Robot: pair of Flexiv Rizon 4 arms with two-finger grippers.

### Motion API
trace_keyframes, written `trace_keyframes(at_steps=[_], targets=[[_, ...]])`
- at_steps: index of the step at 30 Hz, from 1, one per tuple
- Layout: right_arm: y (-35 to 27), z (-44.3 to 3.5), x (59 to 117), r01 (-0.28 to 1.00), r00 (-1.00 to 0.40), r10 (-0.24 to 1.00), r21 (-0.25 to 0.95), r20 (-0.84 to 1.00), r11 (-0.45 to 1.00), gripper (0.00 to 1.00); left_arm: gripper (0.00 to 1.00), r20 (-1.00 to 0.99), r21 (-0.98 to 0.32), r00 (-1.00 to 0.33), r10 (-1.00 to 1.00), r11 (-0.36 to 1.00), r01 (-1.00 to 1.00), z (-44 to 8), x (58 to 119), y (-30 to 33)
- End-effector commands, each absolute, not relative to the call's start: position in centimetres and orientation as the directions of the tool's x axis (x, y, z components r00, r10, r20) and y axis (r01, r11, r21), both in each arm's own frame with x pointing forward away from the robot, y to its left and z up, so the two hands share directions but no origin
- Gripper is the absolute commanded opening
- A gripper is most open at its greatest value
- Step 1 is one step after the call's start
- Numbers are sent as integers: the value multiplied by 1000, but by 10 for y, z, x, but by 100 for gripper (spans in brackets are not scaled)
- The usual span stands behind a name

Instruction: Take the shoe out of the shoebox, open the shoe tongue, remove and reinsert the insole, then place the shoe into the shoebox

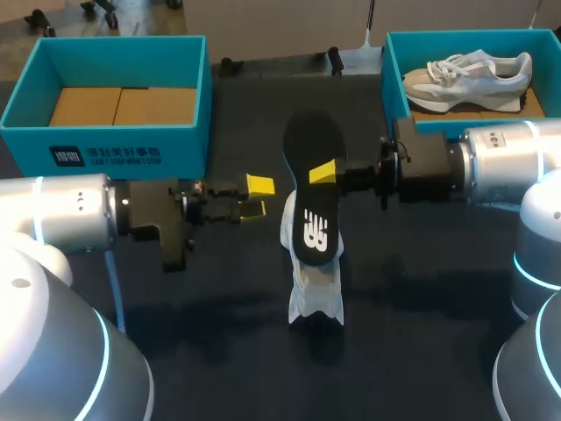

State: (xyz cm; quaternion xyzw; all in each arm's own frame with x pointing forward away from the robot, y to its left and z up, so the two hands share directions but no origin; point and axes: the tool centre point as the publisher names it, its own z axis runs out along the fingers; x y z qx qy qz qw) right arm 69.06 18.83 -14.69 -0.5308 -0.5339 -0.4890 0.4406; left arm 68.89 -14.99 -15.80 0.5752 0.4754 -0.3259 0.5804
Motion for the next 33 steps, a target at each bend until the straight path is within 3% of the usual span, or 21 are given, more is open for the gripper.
trace_keyframes(at_steps=[1,16,24,33], targets=[[190,-151,687,998,-44,136,50,990,-46,0,100,-920,355,326,217,108,929,-150,689,-135],[194,-165,681,998,-26,136,33,990,-50,0,100,-840,181,137,525,32,983,-129,693,-136],[197,-168,681,998,-28,130,34,991,-46,0,100,-685,72,21,729,40,997,-125,686,-131],[200,-172,681,999,-25,133,31,991,-44,0,100,-680,37,-8,734,45,998,-125,684,-130]])
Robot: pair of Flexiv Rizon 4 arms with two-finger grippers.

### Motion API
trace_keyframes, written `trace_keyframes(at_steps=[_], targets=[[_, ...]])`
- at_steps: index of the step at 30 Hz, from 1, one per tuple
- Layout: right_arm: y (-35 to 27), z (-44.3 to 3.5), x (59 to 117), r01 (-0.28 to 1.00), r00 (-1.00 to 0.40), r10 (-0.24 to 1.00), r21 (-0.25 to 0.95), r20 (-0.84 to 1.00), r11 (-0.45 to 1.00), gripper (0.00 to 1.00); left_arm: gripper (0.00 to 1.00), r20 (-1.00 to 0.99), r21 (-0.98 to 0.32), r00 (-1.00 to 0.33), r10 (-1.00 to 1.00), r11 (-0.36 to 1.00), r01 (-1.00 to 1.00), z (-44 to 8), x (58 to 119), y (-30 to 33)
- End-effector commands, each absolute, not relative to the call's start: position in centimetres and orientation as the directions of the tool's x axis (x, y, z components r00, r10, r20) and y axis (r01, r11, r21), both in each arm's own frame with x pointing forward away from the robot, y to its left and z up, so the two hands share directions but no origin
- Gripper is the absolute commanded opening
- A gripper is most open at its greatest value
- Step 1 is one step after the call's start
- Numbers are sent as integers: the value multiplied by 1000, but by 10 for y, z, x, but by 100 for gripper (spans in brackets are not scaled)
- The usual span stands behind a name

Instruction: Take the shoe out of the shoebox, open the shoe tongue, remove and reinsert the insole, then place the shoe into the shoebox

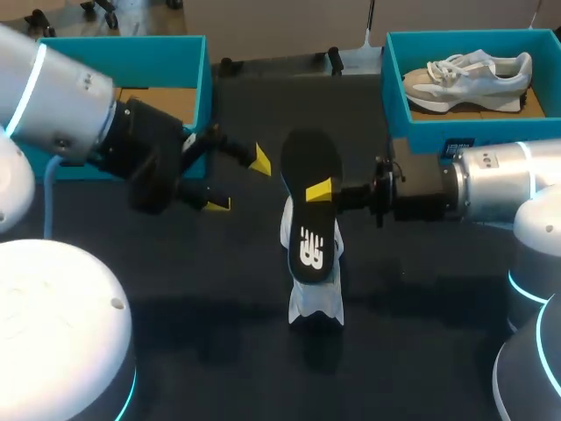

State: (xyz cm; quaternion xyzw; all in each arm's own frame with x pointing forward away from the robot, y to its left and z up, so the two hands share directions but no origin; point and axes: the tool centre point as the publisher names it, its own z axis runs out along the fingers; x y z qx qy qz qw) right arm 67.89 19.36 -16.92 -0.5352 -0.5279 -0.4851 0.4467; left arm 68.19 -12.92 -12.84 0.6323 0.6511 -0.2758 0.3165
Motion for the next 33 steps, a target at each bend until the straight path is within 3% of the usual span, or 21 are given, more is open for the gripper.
trace_keyframes(at_steps=[1,7,19,27,33], targets=[[200,-171,682,999,-24,134,30,991,-43,0,100,-680,37,-8,734,45,998,-125,684,-130],[201,-171,684,999,-27,146,31,989,-31,0,100,-703,55,21,710,25,998,-120,681,-132],[205,-175,684,999,-24,144,27,989,-23,0,100,-466,-49,-123,876,114,992,-109,696,-154],[206,-173,684,999,-26,150,30,988,-25,0,100,-312,-49,-108,944,98,994,-106,710,-164],[211,-173,683,999,-23,150,27,988,-25,0,100,-304,-51,-104,947,92,994,-105,711,-165]])
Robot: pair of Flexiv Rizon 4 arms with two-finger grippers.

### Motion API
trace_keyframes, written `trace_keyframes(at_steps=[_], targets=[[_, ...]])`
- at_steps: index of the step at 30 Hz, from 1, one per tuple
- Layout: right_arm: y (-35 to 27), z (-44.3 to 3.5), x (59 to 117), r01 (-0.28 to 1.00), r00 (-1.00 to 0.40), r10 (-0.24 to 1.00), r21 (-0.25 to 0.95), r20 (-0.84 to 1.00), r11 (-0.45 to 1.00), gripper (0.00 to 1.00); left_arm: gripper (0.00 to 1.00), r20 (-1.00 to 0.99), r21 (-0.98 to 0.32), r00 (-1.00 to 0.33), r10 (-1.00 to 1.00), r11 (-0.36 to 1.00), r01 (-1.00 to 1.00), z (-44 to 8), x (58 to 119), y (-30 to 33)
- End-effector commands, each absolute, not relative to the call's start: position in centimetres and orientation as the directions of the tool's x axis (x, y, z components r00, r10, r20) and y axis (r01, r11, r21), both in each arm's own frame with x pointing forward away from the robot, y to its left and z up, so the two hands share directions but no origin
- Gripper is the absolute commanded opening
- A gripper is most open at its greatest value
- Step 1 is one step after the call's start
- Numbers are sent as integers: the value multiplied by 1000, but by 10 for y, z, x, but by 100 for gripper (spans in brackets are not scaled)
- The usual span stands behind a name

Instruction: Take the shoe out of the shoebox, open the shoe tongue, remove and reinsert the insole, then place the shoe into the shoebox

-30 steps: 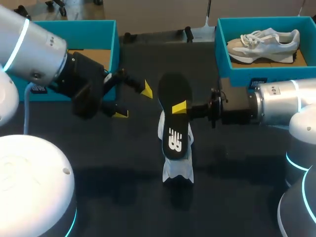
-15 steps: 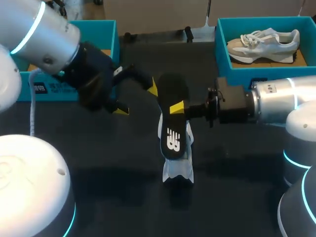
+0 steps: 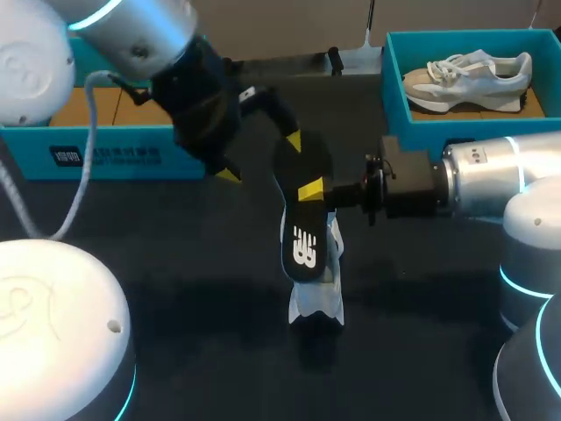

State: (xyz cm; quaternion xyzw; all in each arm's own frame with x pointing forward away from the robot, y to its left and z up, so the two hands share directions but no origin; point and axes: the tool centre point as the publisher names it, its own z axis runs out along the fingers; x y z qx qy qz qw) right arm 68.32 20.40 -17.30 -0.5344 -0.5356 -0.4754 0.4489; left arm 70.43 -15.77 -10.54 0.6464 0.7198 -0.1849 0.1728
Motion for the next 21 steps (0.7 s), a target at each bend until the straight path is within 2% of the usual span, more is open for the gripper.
trace_keyframes(at_steps=[1,21], targets=[[211,-173,684,999,-24,150,28,988,-23,0,100,-304,-51,-104,947,92,994,-105,711,-165],[218,-174,685,999,-32,144,35,989,-13,0,100,-297,-43,-105,949,96,994,-105,712,-166]])
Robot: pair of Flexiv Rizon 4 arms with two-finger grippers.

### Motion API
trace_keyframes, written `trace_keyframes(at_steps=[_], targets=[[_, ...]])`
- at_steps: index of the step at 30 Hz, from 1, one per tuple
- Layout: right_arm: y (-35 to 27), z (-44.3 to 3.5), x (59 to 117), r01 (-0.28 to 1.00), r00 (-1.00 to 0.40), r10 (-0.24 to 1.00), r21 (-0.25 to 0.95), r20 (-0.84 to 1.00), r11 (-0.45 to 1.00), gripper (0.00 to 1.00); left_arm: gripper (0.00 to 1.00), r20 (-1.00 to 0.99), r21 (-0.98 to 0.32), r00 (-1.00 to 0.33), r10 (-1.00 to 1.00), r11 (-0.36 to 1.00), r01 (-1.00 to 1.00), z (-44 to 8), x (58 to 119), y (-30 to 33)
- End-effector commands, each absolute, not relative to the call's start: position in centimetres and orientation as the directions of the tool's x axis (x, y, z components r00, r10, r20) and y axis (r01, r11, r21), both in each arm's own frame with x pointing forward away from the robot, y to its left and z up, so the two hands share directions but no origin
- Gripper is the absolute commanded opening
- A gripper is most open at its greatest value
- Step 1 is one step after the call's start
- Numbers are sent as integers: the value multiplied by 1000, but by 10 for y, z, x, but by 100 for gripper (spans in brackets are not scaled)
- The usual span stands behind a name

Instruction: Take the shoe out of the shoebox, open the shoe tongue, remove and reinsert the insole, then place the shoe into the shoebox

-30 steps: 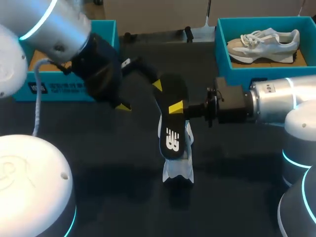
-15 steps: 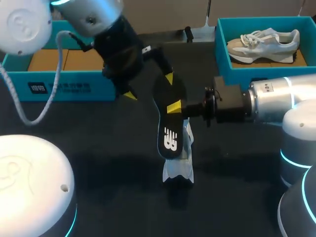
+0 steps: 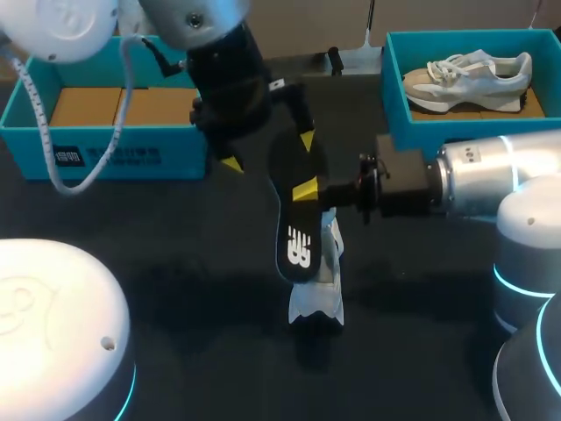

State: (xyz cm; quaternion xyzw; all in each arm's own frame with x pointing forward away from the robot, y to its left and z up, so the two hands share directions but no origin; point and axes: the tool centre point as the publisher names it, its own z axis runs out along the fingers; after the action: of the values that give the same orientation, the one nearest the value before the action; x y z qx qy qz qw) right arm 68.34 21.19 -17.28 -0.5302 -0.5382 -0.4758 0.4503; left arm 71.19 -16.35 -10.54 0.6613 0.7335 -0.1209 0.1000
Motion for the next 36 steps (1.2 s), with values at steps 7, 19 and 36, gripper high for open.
trace_keyframes(at_steps=[7,19,36], targets=[[220,-173,685,999,-41,141,43,989,-10,0,100,-259,-41,-68,964,59,997,-102,711,-167],[222,-175,684,999,-44,133,45,990,-1,0,100,-212,-20,-36,977,32,999,-104,710,-173],[223,-176,684,999,-44,121,42,992,22,0,100,-190,-16,-30,981,27,1000,-106,707,-173]])
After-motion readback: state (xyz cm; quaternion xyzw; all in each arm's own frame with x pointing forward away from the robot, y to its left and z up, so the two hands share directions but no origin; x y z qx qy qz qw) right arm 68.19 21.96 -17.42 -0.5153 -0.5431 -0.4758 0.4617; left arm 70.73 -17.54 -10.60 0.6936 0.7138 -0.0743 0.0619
